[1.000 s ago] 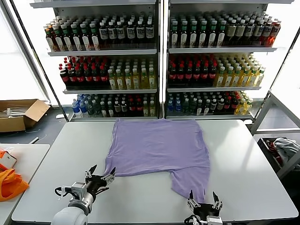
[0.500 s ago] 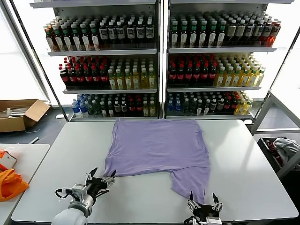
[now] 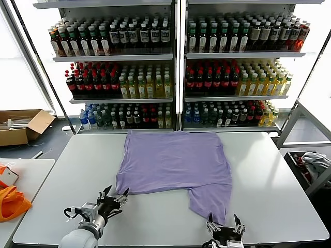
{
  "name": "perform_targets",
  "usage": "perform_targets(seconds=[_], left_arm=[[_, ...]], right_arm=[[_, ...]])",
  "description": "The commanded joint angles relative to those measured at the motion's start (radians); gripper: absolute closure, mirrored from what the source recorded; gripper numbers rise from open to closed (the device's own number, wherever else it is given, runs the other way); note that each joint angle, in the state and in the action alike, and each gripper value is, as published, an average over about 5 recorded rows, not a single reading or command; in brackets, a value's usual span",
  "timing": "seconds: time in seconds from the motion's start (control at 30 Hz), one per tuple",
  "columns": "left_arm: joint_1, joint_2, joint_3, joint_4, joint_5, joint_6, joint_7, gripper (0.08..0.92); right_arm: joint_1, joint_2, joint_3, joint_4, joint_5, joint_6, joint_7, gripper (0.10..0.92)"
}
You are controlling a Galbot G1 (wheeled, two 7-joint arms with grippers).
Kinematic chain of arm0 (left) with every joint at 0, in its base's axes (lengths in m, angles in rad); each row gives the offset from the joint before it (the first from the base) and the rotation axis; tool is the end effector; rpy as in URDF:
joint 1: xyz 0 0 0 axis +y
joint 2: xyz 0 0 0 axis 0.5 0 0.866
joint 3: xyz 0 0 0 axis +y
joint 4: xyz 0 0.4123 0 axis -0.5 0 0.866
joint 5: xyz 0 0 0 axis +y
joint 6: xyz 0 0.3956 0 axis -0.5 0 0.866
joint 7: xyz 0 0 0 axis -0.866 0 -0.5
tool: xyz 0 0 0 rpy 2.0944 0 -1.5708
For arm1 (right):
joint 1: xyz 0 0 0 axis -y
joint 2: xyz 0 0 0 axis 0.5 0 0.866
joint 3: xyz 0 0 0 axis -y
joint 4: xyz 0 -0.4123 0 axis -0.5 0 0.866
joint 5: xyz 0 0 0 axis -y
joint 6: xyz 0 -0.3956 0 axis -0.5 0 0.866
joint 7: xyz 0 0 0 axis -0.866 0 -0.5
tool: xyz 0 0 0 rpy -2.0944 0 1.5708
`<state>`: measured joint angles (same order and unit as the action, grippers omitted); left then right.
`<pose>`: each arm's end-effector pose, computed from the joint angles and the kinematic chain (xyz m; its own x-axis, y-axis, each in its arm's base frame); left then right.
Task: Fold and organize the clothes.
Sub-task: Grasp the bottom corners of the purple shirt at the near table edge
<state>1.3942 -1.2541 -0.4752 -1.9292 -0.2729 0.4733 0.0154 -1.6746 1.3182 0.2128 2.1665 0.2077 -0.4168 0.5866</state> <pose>0.2577 0.0682 -0.3755 -0.8695 0.1464 0.4717 0.1658 0.9862 -0.0004 0.1295 0.0494 -0.3525 -0.8552 0.1599 0.4930 0.1291 0.9870 -0.0962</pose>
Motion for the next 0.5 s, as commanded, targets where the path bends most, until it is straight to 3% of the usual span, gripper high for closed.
perform_targets(seconds=[0.03,0.5], left_arm=[[0.004,0.001,0.003,0.002,0.001,0.003,0.002,0.432],[0.019,-0.002,0.015,0.001,0.012,0.003,0.020,0.838]], right_arm=[[0.001,0.001,0.000,-0.007,0.000,0.003,-0.002,0.319],[0.003,-0.003,0.008,-0.015,-0.003,0.029,-0.014,0.726]])
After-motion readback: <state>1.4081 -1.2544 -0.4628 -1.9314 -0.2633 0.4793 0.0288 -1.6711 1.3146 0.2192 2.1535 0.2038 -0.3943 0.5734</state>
